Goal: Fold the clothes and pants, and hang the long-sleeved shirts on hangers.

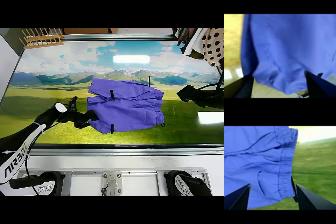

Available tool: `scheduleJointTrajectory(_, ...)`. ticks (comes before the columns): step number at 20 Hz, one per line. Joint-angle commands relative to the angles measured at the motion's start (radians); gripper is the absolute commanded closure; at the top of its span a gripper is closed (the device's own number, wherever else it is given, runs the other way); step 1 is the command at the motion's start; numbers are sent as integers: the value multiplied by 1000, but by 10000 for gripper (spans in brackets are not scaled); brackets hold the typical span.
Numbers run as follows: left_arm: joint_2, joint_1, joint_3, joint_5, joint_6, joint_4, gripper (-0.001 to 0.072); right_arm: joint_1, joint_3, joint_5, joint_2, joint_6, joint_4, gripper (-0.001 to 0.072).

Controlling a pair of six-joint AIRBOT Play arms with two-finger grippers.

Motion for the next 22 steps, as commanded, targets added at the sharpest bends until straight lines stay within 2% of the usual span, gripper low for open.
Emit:
scheduleJointTrajectory(1, -77, -69, 82, 6, -13, 3, 301, -2, -13, 31, 2, 0, -4, 111)
scheduleJointTrajectory(2, -86, -76, 93, 2, -13, 6, 524, -4, -24, 45, 2, 0, -19, 111)
scheduleJointTrajectory(3, -84, -75, 97, 2, -9, 8, 705, -13, -46, 60, 2, 1, -35, 110)
scheduleJointTrajectory(8, -14, -18, 95, -32, 9, 60, 701, -149, -299, 36, -31, 34, 8, 109)
scheduleJointTrajectory(10, 2, -2, 95, -53, 16, 89, 702, -173, -410, -58, -84, 19, 105, 109)
scheduleJointTrajectory(12, 1, 0, 95, -70, 16, 96, 701, -159, -482, -172, -156, -44, 240, 109)
scheduleJointTrajectory(16, 2, -3, 95, -75, 16, 109, 701, -68, -500, -358, -307, -152, 442, 110)
scheduleJointTrajectory(20, 2, -3, 95, -76, 16, 109, 701, 16, -498, -463, -369, -161, 475, 113)
scheduleJointTrajectory(21, 2, -2, 95, -75, 16, 109, 701, 27, -498, -470, -374, -161, 475, 139)
scheduleJointTrajectory(22, 2, -2, 95, -74, 16, 110, 702, 35, -498, -474, -378, -169, 475, 212)
